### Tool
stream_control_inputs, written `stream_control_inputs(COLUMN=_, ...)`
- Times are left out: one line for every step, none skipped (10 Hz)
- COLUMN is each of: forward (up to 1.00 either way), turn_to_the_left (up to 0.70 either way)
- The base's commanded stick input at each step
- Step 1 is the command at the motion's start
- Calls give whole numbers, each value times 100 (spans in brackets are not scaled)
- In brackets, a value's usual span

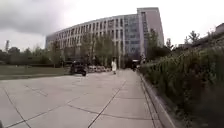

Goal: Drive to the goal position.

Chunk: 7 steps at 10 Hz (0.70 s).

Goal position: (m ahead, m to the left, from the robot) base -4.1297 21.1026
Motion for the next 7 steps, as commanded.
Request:
stream_control_inputs(forward=0, turn_to_the_left=70)
stream_control_inputs(forward=0, turn_to_the_left=70)
stream_control_inputs(forward=0, turn_to_the_left=70)
stream_control_inputs(forward=0, turn_to_the_left=70)
stream_control_inputs(forward=0, turn_to_the_left=70)
stream_control_inputs(forward=0, turn_to_the_left=70)
stream_control_inputs(forward=0, turn_to_the_left=70)
